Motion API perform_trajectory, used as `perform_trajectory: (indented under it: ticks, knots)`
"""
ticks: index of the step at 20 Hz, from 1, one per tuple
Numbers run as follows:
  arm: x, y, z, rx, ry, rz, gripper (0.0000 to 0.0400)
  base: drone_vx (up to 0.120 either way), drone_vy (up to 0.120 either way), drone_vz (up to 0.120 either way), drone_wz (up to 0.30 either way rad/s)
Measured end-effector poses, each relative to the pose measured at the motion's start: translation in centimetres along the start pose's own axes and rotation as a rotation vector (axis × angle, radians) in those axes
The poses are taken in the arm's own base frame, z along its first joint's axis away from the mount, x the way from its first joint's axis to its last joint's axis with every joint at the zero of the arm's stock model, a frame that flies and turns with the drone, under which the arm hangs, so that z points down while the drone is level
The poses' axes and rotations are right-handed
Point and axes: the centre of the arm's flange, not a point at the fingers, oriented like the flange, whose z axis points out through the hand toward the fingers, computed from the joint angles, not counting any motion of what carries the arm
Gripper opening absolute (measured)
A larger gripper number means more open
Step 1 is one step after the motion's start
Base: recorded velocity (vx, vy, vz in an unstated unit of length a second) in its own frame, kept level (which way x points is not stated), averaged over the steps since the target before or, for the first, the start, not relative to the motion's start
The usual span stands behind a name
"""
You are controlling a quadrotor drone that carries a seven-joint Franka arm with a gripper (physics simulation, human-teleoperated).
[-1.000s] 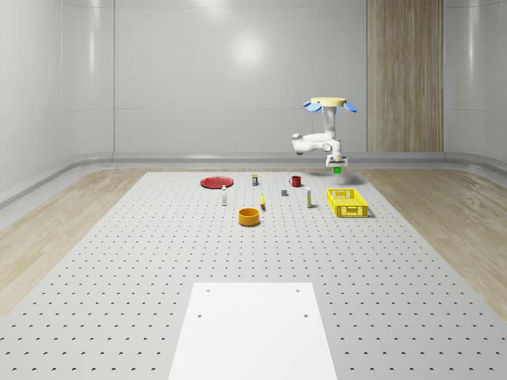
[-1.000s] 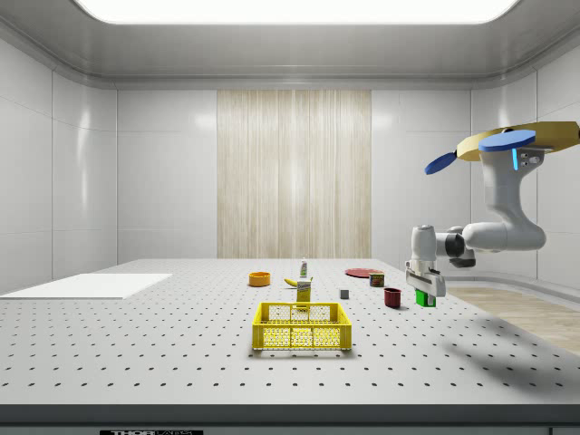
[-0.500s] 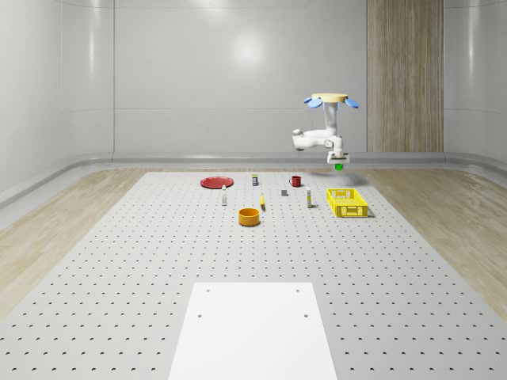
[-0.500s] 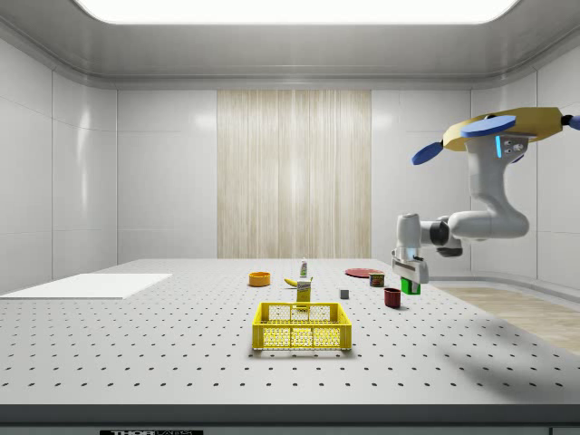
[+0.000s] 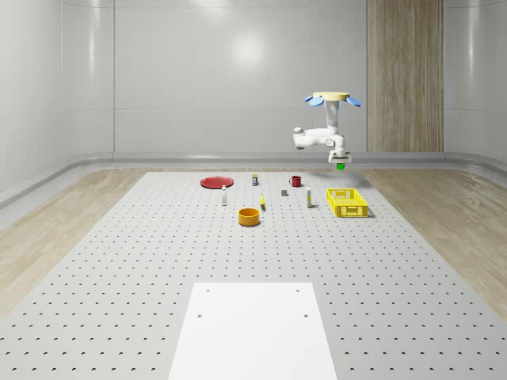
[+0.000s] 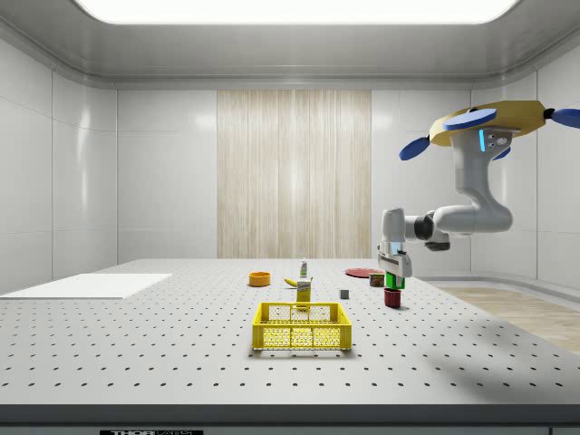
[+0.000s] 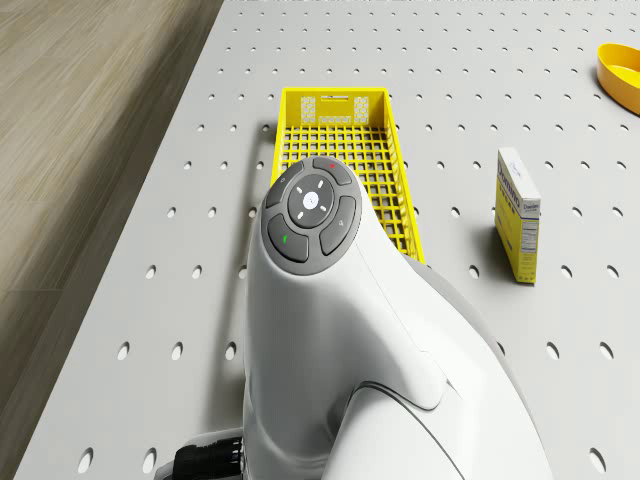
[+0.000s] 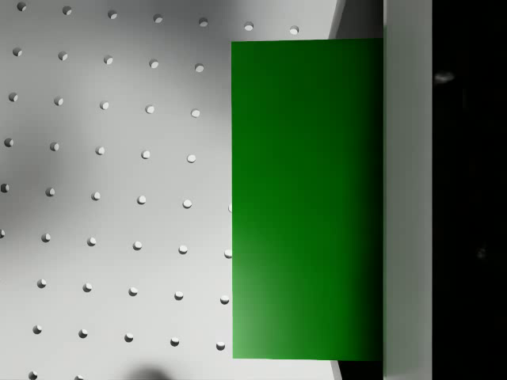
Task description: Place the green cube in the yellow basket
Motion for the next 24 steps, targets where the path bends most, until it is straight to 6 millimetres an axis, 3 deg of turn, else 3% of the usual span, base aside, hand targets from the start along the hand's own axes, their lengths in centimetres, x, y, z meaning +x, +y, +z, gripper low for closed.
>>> perform_trajectory:
  ticks: [6,15,24]
  knots:
    - [0.00,0.00,0.00,0.000,0.000,0.000,0.0250,0.120,-0.007,0.000,0.000]
    - [0.00,0.00,0.00,0.000,0.000,0.001,0.0250,0.120,-0.089,0.000,0.000]
    - [0.00,0.00,0.00,0.000,0.000,0.001,0.0250,0.120,-0.027,0.000,0.000]
